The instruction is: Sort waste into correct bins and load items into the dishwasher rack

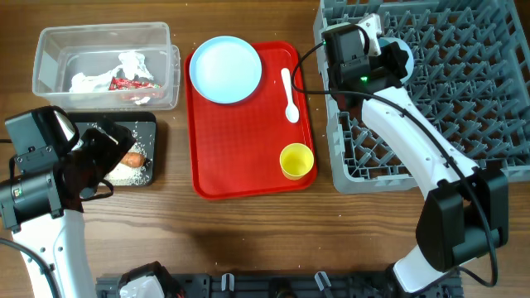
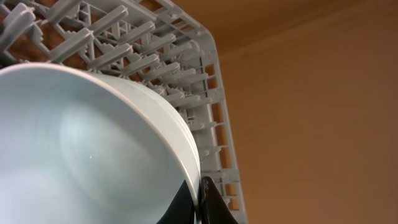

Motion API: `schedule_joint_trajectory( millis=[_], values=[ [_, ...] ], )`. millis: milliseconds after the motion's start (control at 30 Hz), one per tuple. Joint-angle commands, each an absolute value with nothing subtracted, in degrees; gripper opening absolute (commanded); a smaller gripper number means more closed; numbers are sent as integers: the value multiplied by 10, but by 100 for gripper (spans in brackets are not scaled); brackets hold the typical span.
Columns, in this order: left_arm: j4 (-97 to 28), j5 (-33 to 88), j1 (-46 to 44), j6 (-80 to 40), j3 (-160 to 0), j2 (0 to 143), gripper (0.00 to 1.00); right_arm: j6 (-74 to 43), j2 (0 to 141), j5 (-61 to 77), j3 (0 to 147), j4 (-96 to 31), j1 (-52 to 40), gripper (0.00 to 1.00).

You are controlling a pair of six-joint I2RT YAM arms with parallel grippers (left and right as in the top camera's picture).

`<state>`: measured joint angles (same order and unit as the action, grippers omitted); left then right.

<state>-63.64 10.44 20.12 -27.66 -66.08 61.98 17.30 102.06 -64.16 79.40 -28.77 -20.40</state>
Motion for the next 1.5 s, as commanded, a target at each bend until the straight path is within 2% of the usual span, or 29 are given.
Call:
schedule_joint_trajectory(
  millis=[0,333,467,533,567,667,767,833,900,1033,1200,1300,1467],
  values=[
    [-635,109,205,-268,-668,620,100,243,1038,-660,805,-281,-210,4],
    [-635,109,205,-268,-668,620,100,300,1086,-645,803,-284,-247,5],
    [-635,109,205,-268,-668,620,100,300,1086,-645,803,-307,-285,25],
    [-635,109,205,-268,-668,620,100,300,1086,-645,803,-307,-309,44],
    [-635,109,205,-268,-668,620,100,300,1086,-645,803,-307,-318,49],
    [-635,109,205,-267,-668,620,100,300,1086,-643,803,-307,-343,61],
    [-635,109,205,-268,-668,620,100,297,1086,-642,803,-307,-349,69],
    [-635,109,205,-268,-668,620,100,263,1081,-602,804,-305,-349,79],
    [-635,109,205,-268,-668,620,100,229,1063,-544,807,-305,-349,84],
    [-635,109,205,-268,-668,620,100,172,956,-366,835,-323,-350,85],
    [-635,109,205,-267,-668,620,100,51,872,124,834,-461,-349,77],
    [-635,109,205,-268,-668,620,100,23,888,142,807,-517,-349,64],
    [-635,109,205,-267,-668,620,100,-34,897,111,801,-519,-342,57]
  ],
)
